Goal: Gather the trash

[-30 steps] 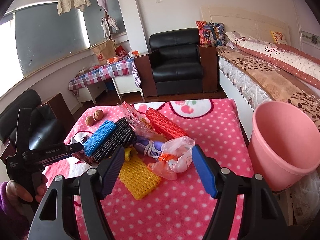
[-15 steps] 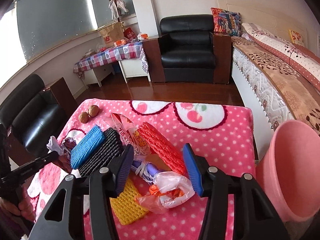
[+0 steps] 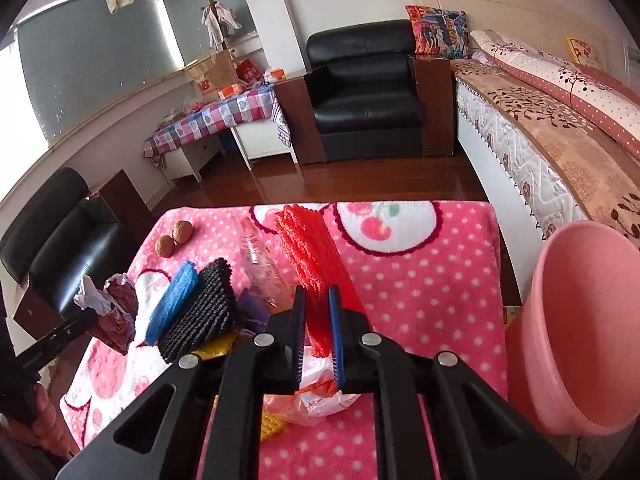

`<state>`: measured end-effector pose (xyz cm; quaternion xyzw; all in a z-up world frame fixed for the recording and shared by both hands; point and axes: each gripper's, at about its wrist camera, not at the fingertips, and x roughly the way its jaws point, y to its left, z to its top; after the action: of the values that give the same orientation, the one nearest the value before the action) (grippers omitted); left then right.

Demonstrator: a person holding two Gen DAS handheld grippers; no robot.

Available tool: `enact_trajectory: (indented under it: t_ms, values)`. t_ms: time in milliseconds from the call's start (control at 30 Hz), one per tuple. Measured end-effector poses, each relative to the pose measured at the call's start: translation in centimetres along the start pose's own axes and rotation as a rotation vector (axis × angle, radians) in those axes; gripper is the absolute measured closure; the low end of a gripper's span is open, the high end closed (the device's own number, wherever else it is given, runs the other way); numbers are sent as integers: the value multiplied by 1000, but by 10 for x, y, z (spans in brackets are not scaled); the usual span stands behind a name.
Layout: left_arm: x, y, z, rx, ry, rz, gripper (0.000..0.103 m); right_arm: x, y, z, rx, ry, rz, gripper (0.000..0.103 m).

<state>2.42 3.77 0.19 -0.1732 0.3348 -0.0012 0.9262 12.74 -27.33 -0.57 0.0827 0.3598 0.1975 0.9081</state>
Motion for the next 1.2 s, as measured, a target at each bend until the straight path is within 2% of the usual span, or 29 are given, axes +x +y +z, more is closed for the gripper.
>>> enact_trajectory:
  t_ms: [267,333,500,767,967,1200]
  values:
    - [-16,-32,3,67,-41,-66,94,-56,-8,-1,127,-99,86,93]
    - [-18,-42,4,83,-45,-85,94,-69,-11,-3,138,-122,83,93]
    - [-17,-75,5,139,-44,-148,94,-101,-31,-11,177,-179,30,93]
    - [1,-147,1,238,-18,-266,94,-138,-88,-29,283,-240,-93,93]
    - [18,-207,-7,323,-5,-346,94,-151,-128,-39,338,-268,-177,93]
    - [45,-262,-18,380,37,-414,94,-154,-165,-48,395,-274,-222,93]
